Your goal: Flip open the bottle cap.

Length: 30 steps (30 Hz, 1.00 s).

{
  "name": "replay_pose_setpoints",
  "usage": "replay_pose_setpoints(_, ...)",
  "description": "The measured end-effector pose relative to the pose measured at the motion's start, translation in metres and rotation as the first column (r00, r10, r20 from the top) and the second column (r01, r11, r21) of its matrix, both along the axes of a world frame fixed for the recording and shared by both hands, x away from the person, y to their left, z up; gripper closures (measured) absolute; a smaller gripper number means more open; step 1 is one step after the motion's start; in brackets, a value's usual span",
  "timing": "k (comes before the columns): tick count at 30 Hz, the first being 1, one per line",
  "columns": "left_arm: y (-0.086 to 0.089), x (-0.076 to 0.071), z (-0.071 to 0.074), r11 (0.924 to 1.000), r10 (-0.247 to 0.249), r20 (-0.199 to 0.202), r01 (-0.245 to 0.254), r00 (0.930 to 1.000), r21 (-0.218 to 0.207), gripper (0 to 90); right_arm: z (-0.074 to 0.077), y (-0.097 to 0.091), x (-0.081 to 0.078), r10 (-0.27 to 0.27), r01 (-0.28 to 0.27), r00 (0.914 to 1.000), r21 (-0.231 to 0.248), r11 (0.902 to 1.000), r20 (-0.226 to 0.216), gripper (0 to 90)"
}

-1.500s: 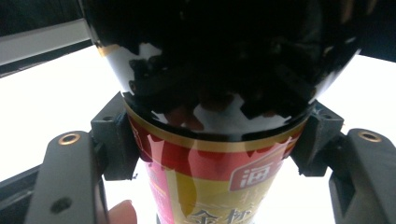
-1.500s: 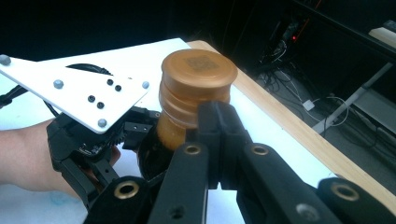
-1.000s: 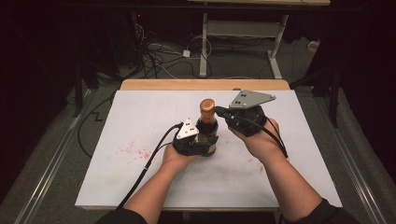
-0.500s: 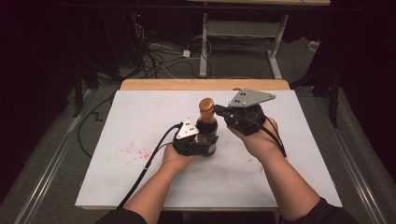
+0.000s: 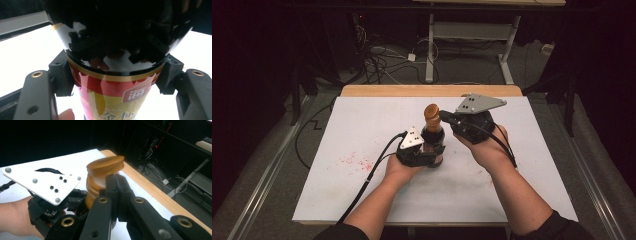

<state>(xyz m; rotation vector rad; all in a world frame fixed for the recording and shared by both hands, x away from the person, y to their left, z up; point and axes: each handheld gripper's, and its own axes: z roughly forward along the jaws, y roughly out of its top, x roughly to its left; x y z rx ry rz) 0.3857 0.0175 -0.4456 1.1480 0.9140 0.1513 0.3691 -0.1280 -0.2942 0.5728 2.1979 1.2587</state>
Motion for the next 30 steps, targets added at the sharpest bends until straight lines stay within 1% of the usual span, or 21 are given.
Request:
replay_pose_setpoints(3,-0.001,0.000,0.000,1.0000,0.003,0.001,-0.003,1.0000,-0.005,28.9,0.003,0.002,-0.001,0.002,-0.002,1.0000,0.004,1.0000,0.009,90.0)
replay_pose_setpoints(11,-0.001,0.000,0.000,1.0000,0.002,0.002,-0.002,1.0000,-0.002,28.9,0.008,0.005,0.000,0.007,-0.007,0.9998,0.000,1.0000,0.018,90.0)
replay_pose_setpoints(14,0.000,-0.001,0.000,1.0000,0.001,0.003,-0.001,1.0000,0.002,28.9,0.010,0.010,0.000,0.010,-0.009,0.9996,-0.010,0.9999,0.027,90.0)
replay_pose_setpoints(15,-0.001,-0.001,0.000,1.0000,0.002,0.004,-0.002,1.0000,-0.004,28.8,0.011,0.012,0.000,0.016,-0.016,0.9995,-0.006,0.9998,0.027,90.0)
replay_pose_setpoints(17,-0.002,-0.001,0.000,1.0000,0.004,0.006,-0.004,1.0000,-0.004,28.9,0.013,0.021,0.000,0.035,-0.034,0.9990,-0.006,0.9994,0.029,90.0)
replay_pose_setpoints(20,-0.001,-0.001,0.000,1.0000,0.001,0.003,-0.001,1.0000,0.000,28.8,0.016,0.042,-0.006,0.073,-0.072,0.9962,-0.031,0.9969,0.046,90.0)
replay_pose_setpoints(21,-0.001,-0.001,0.000,1.0000,0.000,0.004,0.000,1.0000,0.001,28.8,0.017,0.045,-0.007,0.078,-0.076,0.9956,-0.024,0.9968,0.052,90.0)
replay_pose_setpoints(22,-0.001,-0.001,0.000,1.0000,0.001,0.003,-0.001,1.0000,0.000,28.8,0.018,0.047,-0.007,0.081,-0.080,0.9955,-0.014,0.9967,0.049,90.0)
replay_pose_setpoints(25,-0.002,-0.001,-0.001,1.0000,0.002,0.005,-0.002,1.0000,-0.003,28.8,0.017,0.044,-0.005,0.077,-0.077,0.9961,0.000,0.9971,0.043,90.0)
replay_pose_setpoints(29,-0.001,-0.001,0.000,1.0000,0.002,0.003,-0.002,1.0000,0.000,28.7,0.013,0.031,-0.003,0.059,-0.059,0.9977,0.009,0.9982,0.034,90.0)
replay_pose_setpoints(30,-0.001,-0.001,0.000,1.0000,0.002,0.003,-0.002,1.0000,0.000,28.7,0.013,0.031,-0.003,0.059,-0.059,0.9977,0.009,0.9982,0.034,90.0)
